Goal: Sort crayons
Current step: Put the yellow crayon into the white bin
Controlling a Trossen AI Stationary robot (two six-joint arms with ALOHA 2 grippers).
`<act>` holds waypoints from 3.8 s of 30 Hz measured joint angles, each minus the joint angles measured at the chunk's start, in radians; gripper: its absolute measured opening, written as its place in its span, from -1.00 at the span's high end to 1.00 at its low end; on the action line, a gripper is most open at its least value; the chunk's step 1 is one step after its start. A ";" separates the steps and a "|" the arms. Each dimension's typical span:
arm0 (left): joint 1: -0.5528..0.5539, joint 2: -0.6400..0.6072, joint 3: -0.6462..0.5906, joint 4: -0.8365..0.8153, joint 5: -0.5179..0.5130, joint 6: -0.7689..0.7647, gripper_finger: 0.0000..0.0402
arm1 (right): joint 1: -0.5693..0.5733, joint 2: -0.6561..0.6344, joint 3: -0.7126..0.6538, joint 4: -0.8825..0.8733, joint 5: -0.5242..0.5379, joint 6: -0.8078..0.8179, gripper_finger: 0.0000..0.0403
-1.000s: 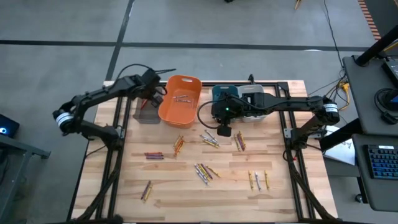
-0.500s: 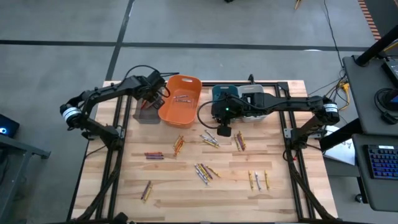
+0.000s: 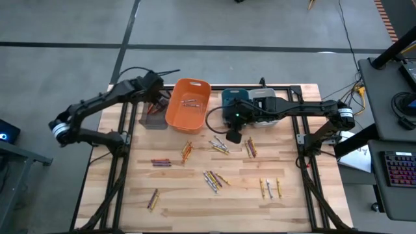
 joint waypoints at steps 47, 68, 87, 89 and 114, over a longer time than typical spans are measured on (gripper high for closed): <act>-0.388 -0.396 -0.231 0.522 0.154 0.075 0.76 | 0.168 0.003 -0.420 0.010 -0.105 1.055 0.66; -0.388 -0.393 -0.231 0.504 0.154 0.071 0.76 | 0.112 0.227 -0.285 -0.118 -0.051 0.860 0.60; -0.388 -0.393 -0.231 0.504 0.154 0.066 0.76 | 0.111 0.229 -0.297 -0.107 -0.022 0.836 0.30; -0.388 -0.393 -0.231 0.504 0.154 0.067 0.76 | 0.111 0.229 -0.306 -0.102 -0.022 0.843 0.32; -0.388 -0.393 -0.231 0.504 0.153 0.066 0.76 | 0.111 0.225 -0.419 0.094 -0.031 0.861 0.34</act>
